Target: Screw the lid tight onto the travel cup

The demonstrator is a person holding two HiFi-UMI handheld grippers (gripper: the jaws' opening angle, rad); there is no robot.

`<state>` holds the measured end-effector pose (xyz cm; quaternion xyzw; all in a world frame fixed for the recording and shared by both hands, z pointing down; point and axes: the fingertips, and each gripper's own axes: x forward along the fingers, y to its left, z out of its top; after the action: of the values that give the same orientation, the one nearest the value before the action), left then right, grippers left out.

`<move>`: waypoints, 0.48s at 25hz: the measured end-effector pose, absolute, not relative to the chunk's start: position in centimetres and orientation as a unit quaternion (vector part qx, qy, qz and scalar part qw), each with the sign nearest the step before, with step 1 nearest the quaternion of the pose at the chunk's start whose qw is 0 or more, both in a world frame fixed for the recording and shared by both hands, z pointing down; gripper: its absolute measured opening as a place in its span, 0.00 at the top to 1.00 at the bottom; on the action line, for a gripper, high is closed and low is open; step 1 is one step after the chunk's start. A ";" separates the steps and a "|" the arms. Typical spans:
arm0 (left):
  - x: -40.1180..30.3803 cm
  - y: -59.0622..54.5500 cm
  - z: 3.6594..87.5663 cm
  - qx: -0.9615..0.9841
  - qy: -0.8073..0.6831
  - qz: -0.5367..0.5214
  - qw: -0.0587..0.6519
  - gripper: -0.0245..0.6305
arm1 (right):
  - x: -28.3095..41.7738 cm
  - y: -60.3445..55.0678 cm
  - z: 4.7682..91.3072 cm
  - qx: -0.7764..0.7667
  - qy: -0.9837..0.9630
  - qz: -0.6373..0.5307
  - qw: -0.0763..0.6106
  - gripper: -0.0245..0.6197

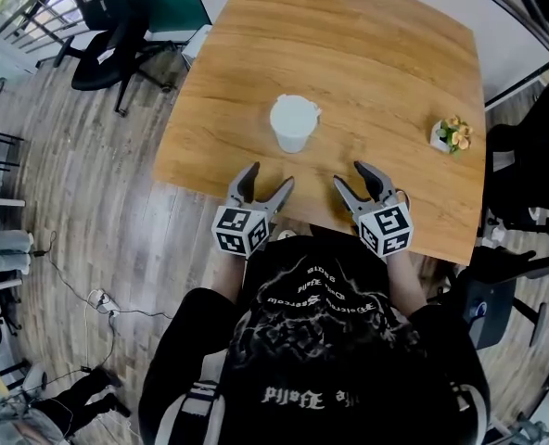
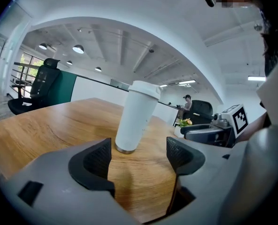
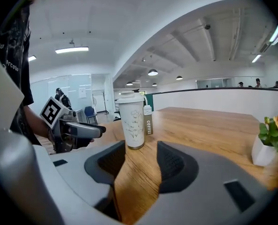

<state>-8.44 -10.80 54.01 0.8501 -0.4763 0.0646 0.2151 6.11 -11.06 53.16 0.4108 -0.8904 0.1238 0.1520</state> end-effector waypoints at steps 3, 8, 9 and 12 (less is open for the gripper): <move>-7.9 -9.8 52.9 0.858 -0.466 0.051 0.208 0.51 | 6.0 -10.7 52.7 0.421 -0.887 0.123 0.145 0.79; -7.7 -8.6 52.3 0.860 -0.468 0.053 0.195 0.80 | 5.6 -9.6 53.0 0.431 -0.881 0.127 0.147 0.95; -7.7 -8.4 52.5 0.860 -0.468 0.052 0.199 0.84 | 5.5 -9.3 53.2 0.428 -0.882 0.129 0.148 0.95; -7.6 -7.8 52.8 0.860 -0.462 0.055 0.210 0.92 | 4.8 -8.3 53.7 0.408 -0.889 0.138 0.156 0.95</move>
<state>-7.61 -7.79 52.85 0.8597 -0.4622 0.0549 0.2104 4.75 -8.32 53.70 0.4080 -0.8889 0.1379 0.1561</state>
